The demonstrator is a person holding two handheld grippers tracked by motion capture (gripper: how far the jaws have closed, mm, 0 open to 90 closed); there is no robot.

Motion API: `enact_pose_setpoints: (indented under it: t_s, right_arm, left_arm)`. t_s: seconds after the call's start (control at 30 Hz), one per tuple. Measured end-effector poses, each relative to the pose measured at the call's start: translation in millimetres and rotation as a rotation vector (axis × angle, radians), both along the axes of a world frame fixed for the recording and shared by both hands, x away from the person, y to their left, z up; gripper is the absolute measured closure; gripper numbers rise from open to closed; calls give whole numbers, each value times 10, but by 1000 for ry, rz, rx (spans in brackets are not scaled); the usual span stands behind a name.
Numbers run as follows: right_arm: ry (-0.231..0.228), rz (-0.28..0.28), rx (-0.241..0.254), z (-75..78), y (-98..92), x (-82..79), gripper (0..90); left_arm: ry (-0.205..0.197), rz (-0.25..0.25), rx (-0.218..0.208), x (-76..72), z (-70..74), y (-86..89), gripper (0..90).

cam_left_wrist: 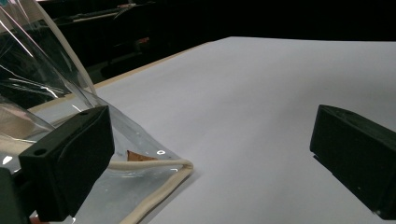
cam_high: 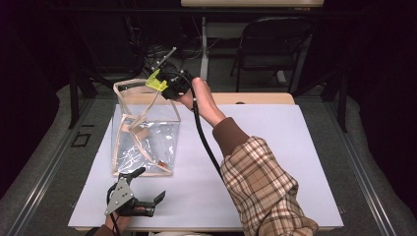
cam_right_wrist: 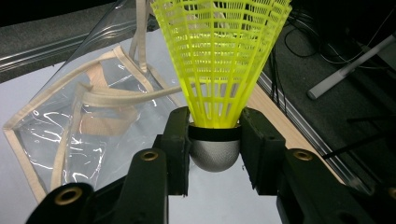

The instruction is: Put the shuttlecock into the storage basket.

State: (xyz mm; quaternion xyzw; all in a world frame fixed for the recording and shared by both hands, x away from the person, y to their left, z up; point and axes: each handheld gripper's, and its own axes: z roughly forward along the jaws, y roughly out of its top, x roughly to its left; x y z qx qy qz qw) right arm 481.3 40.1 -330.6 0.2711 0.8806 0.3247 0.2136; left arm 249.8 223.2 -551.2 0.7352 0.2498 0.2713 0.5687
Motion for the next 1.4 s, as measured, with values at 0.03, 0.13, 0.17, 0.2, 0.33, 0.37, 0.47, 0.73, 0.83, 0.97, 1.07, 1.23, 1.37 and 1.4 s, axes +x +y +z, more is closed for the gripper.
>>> enact_pose_setpoints:
  t_s: [0.03,0.13,0.17,0.2,0.33,0.37,0.47,0.73,0.83,0.97,1.07,1.23,1.37,1.4]
  right_arm:
    - [-3,1,5,0,8,3,648]
    - [-1,2,6,12,29,8,648]
    - [-6,7,9,12,37,14,648]
    - [-3,6,6,19,45,14,648]
    - [-5,8,10,30,76,19,648]
    - [-3,8,13,32,85,19,649]
    - [-5,12,16,30,109,28,648]
    - [-6,15,22,18,160,61,648]
    - [-6,17,24,10,182,73,648]
    - [-5,19,23,-5,222,82,648]
    - [-8,23,27,-10,243,92,649]
    - [-12,23,40,-20,279,102,649]
    - [-14,27,42,-36,299,117,648]
    - [-14,26,44,-41,306,119,648]
  left_arm:
    - [0,0,-1,0,0,0,0]
    - [0,0,-2,0,0,0,0]
    - [0,0,0,0,0,0,0]
    - [0,0,0,1,0,0,0]
    - [-1,0,-3,0,1,1,0]
    - [-1,0,-3,0,1,1,0]
    - [-1,-1,-4,-1,1,1,0]
    - [0,-3,-5,0,2,2,0]
    - [0,-3,-5,0,2,4,0]
    - [0,-1,-7,-2,2,6,0]
    - [1,-1,-8,-2,2,7,0]
    - [1,-3,-7,-2,2,6,0]
    - [0,-3,-7,-2,2,4,0]
    - [-1,-3,-7,-3,3,4,0]
